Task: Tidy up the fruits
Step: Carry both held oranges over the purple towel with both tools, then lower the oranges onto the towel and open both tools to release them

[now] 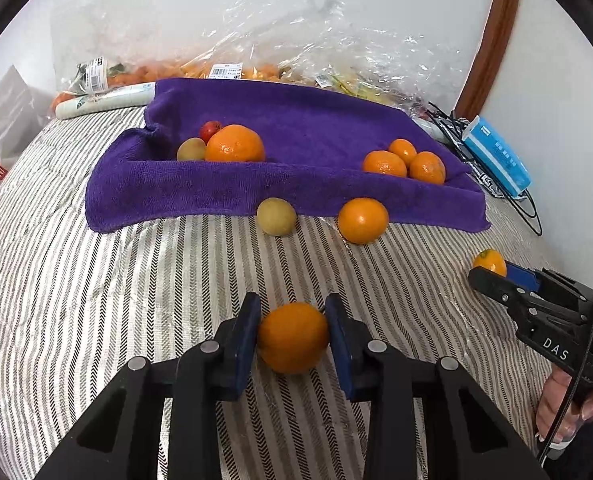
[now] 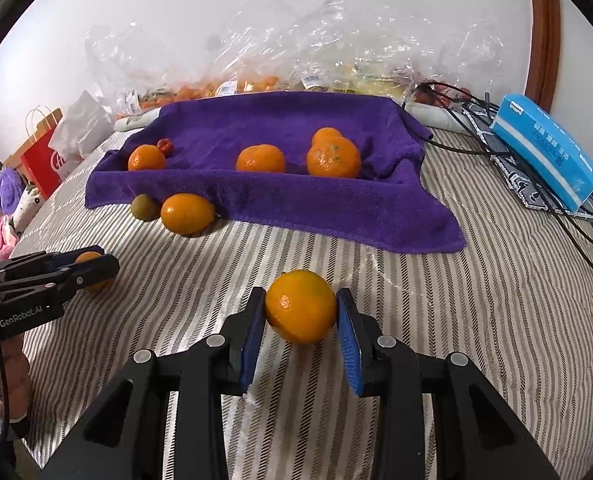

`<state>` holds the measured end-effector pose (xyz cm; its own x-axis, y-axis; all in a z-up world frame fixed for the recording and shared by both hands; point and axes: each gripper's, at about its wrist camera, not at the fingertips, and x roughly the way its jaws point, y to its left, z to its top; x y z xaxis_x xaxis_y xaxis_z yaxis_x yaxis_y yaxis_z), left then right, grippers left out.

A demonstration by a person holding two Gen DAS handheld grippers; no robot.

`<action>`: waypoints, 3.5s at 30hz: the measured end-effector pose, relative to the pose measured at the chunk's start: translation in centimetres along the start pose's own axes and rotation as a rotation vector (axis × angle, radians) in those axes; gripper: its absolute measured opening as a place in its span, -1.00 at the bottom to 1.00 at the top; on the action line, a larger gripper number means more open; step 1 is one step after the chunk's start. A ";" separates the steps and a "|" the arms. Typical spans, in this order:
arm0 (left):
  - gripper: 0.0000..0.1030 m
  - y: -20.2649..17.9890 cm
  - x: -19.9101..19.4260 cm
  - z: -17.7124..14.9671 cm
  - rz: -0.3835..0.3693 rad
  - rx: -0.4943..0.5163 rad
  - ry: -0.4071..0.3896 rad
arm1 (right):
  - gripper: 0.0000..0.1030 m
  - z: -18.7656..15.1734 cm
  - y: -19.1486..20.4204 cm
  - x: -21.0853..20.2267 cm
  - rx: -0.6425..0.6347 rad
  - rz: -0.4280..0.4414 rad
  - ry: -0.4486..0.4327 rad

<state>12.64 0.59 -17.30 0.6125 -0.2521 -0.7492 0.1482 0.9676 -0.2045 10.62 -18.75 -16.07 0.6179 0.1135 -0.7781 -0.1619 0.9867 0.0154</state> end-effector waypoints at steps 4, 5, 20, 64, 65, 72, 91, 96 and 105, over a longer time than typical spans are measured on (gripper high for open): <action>-0.38 0.7 -0.3 0.0 -0.036 -0.040 0.008 | -0.32 0.3 0.5 -0.7 -0.006 0.000 -0.014; -0.38 0.9 -0.4 0.0 -0.038 -0.045 0.006 | -0.32 0.5 0.7 -0.9 -0.008 -0.002 -0.018; -0.38 3.1 -2.3 2.7 0.000 -0.112 -0.021 | -0.32 4.1 1.2 -2.6 0.006 -0.013 -0.088; -0.38 7.6 3.2 13.0 0.026 -0.218 -0.122 | -0.32 13.7 -3.5 5.1 0.166 0.001 -0.127; -0.38 7.6 3.3 12.9 0.036 -0.212 -0.120 | -0.32 13.6 -3.4 5.3 0.163 0.006 -0.125; -0.38 7.5 3.6 12.9 0.028 -0.207 -0.108 | -0.32 13.2 -2.0 6.7 0.134 0.042 -0.088; -0.38 7.6 4.1 12.7 0.020 -0.214 -0.091 | -0.32 12.6 0.0 8.4 0.054 0.011 -0.049; -0.38 7.5 4.1 12.7 0.014 -0.209 -0.092 | -0.32 12.5 0.3 8.5 0.032 -0.009 -0.052; -0.38 7.2 4.1 12.6 0.000 -0.200 -0.095 | -0.32 12.4 0.1 8.5 0.031 -0.027 -0.055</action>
<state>26.03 6.71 -13.93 0.6840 -0.2406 -0.6886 -0.0030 0.9431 -0.3325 25.44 -16.24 -14.87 0.6632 0.0923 -0.7427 -0.1214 0.9925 0.0150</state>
